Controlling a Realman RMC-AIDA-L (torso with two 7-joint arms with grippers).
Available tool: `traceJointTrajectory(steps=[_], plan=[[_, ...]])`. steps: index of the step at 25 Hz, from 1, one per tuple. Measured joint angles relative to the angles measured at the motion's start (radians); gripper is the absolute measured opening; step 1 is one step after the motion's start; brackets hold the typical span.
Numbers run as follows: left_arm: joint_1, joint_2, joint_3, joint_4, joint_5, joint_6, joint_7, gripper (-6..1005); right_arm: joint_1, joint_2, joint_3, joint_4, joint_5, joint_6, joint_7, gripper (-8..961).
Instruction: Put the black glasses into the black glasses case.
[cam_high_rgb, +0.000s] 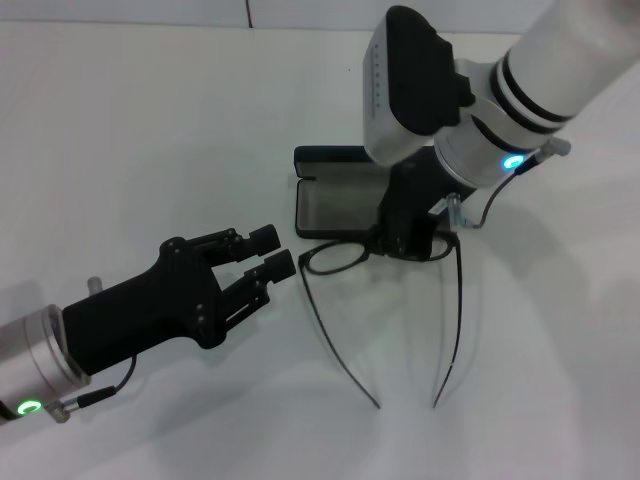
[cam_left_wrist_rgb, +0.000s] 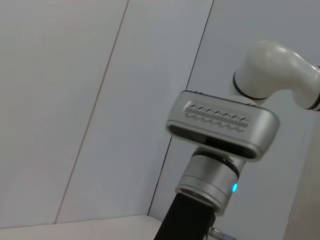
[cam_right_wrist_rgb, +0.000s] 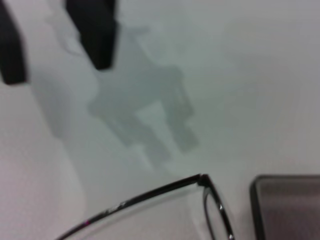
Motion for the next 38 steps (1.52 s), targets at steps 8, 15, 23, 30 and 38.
traceJointTrajectory(steps=[8,15,23,30,38], plan=[[0.004,0.002,-0.006,0.001,-0.006,0.097,0.005,318,-0.258,-0.002,0.020,-0.435,-0.015,-0.075,0.046,75],[-0.025,-0.001,-0.007,0.010,-0.015,0.177,0.019,301,-0.481,-0.003,0.117,-0.655,0.061,-0.020,-0.005,60],[-0.086,-0.001,-0.005,0.010,-0.076,0.302,0.026,165,-0.661,-0.006,0.247,-0.687,0.467,-0.063,-0.282,59],[-0.130,-0.003,0.059,0.012,-0.150,0.378,0.031,127,-0.729,-0.007,0.322,-0.596,0.725,-0.170,-0.479,59],[-0.170,-0.002,0.120,0.004,-0.189,0.376,0.044,112,-0.679,-0.008,0.372,-0.389,0.822,-0.226,-0.565,59]])
